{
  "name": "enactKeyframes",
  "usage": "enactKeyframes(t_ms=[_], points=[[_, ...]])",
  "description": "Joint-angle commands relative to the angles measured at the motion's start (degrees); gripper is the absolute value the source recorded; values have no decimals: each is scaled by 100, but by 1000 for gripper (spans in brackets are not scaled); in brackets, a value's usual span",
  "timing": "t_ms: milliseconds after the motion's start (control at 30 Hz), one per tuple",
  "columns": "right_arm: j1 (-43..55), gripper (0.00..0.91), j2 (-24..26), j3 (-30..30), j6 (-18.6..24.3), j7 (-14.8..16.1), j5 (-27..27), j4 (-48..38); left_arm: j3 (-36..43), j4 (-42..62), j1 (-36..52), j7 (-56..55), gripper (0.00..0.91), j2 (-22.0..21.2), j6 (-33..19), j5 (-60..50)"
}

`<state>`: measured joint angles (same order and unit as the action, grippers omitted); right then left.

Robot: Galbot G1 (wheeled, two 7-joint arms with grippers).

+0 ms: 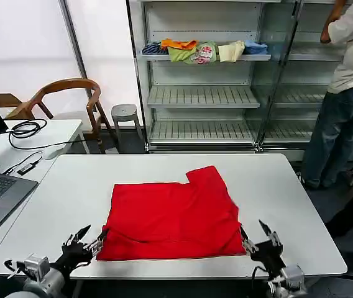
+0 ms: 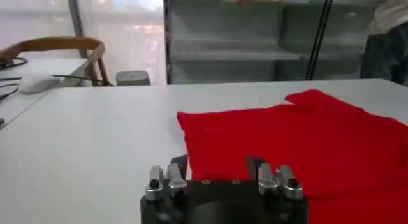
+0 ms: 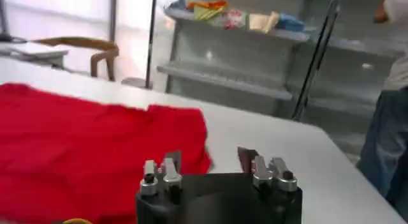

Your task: Fold and organize the clothes.

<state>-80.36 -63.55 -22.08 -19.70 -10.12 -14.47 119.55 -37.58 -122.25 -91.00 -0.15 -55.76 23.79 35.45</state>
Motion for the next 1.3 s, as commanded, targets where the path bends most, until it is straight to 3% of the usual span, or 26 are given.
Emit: enactKeyframes(t_ms=[33, 267, 567, 1033, 1300], points=[[2133, 907, -274, 837, -460, -215, -64, -1338, 849, 1220, 1866, -81, 907, 30, -271, -30], [3379, 907, -672, 1206, -567, -298, -283, -2536, 1302, 2130, 2824, -98, 907, 53, -151, 230], [4149, 907, -1190, 1212, -776, -120, -264, -3882, 1949, 3337, 3768, 65, 907, 147, -153, 269], [5381, 907, -2089, 1109, -414, -7, -167, -6068, 2459, 4471, 4718, 256, 907, -59, -184, 266], [5586, 907, -2290, 1102, -249, 144, -124, -6605, 2597, 4752, 4873, 332, 907, -106, -185, 259]])
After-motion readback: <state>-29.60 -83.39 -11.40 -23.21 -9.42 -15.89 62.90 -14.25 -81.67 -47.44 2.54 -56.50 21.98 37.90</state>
